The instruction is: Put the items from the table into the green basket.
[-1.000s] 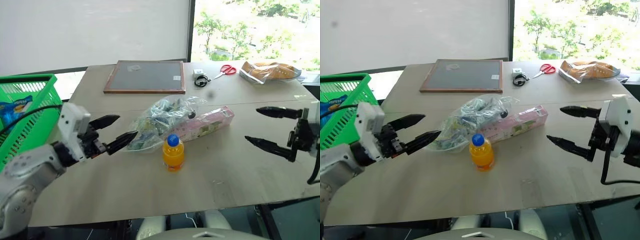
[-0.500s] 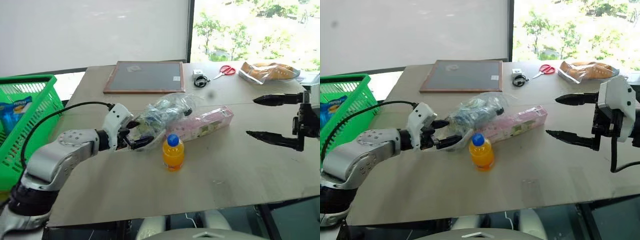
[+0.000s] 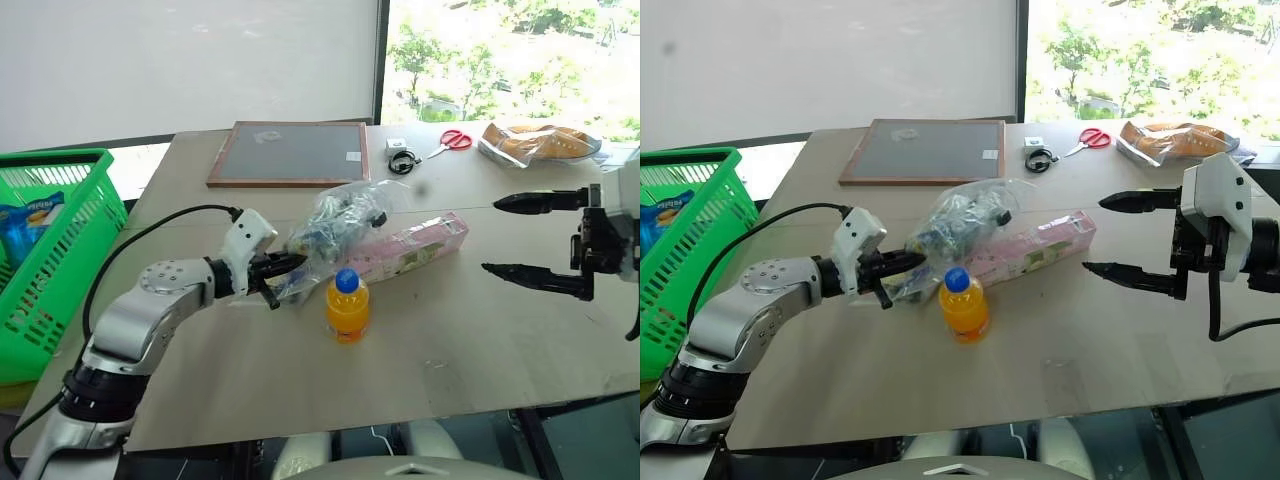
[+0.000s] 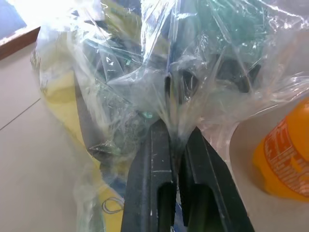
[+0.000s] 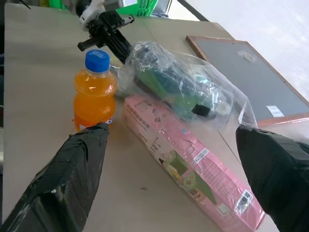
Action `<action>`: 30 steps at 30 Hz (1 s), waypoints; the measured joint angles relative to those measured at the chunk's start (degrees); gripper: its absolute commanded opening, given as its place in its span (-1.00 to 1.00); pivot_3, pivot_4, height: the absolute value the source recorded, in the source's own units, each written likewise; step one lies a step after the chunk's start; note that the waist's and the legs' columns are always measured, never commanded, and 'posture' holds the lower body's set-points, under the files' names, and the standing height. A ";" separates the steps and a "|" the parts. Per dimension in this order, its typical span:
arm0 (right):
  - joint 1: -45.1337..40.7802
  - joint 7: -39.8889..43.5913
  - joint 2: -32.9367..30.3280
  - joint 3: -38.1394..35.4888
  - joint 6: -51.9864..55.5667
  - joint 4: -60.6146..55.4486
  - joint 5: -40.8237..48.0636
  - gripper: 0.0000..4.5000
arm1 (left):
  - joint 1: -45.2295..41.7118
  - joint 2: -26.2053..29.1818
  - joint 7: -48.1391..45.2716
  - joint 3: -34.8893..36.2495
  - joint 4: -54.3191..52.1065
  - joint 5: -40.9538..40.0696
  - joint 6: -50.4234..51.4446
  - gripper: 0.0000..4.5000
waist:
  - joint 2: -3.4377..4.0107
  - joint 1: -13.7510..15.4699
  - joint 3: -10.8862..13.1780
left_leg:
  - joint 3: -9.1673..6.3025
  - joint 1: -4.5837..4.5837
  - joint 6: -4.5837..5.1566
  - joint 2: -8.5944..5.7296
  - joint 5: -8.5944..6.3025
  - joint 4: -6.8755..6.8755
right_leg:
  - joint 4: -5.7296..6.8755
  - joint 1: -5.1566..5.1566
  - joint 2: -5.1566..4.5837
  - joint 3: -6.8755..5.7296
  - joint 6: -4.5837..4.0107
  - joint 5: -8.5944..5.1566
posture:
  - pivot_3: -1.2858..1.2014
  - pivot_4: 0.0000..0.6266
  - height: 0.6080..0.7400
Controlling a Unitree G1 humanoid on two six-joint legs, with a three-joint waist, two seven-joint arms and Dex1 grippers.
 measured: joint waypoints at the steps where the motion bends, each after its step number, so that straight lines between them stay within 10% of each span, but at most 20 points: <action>1: -0.12 0.00 0.01 0.26 0.00 0.03 -0.02 1.00 | 0.14 -0.33 -0.10 0.47 0.00 0.00 0.00 -0.97 | 0.00 -0.01 0.00 | 0.00 0.00 0.00 0.00 0.00 0.00 | 0.00 0.00 0.00 0.00 0.00 0.00 | 0.03 -1.00 1.00; 30: -18.23 -3.48 13.60 13.12 -5.95 6.06 -4.92 1.00 | -17.55 -4.49 23.96 18.71 18.49 15.99 -17.03 -0.97 | -0.41 0.27 -0.22 | -0.08 -1.00 -0.14 0.00 0.08 0.16 | 0.21 -0.99 -0.02 -0.05 0.05 0.30 | 0.07 -1.00 1.00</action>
